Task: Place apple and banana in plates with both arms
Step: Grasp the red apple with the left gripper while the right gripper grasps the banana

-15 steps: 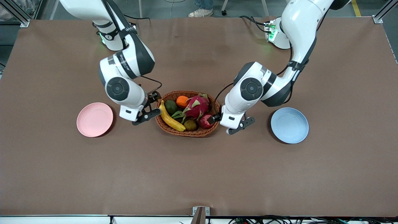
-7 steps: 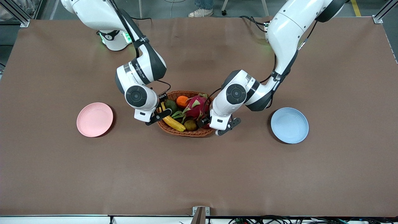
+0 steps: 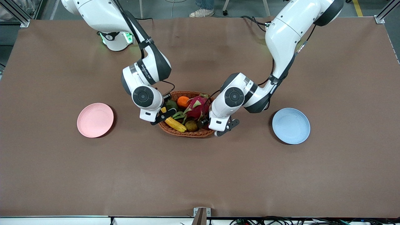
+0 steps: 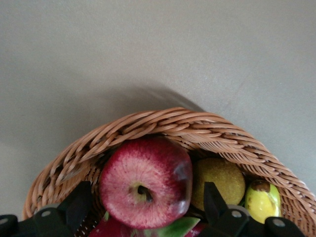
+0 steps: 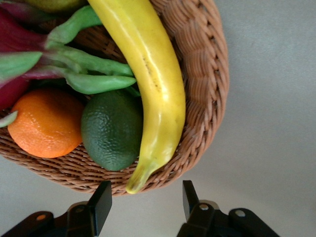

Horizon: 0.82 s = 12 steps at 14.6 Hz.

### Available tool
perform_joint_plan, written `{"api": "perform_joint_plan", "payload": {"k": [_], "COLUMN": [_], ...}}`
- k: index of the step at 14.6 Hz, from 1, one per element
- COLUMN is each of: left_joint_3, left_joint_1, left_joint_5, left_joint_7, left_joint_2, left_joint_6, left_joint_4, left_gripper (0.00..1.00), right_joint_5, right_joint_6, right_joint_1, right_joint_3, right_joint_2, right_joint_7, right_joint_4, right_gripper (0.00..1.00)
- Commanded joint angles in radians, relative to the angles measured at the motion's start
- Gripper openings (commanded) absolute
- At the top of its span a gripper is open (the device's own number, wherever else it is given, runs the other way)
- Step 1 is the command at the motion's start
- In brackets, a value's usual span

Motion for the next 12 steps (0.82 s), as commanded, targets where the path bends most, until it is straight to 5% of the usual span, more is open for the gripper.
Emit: {"api": "perform_joint_plan", "payload": {"k": [1,3,7,9,12], "left_joint_3": [0.01,0.01,0.008,0.01,0.008], "left_joint_1": [-0.016,-0.023,-0.019,-0.02,-0.006], "left_joint_5": [0.012,0.016,0.013,0.018,0.013], "left_joint_7": [-0.016,-0.015,-0.009,-0.009,-0.012], "left_joint_2": [0.017,0.022,0.024,0.002,-0.058], "left_joint_6": [0.011,0.013,0.013,0.002,-0.039], "left_joint_4": [0.023,0.023,0.023,0.023,0.026], "left_gripper": [1.0,0.92,0.38,0.2,0.17], "right_joint_5": [0.015,0.015,0.015,0.015,0.01], "right_joint_6": [0.01,0.01,0.024,0.024,0.022], "right_joint_1": [0.021,0.02,0.021,0.023,0.032], "right_joint_3": [-0.011,-0.011,-0.011,-0.011,-0.013], "right_joint_2": [0.006,0.017,0.029,0.029,0.028], "right_joint_7": [0.019,0.019,0.019,0.017,0.016], "right_joint_4": [0.002,0.002,0.002,0.003,0.003], "right_gripper": [0.66,0.66,0.63,0.59,0.54]}}
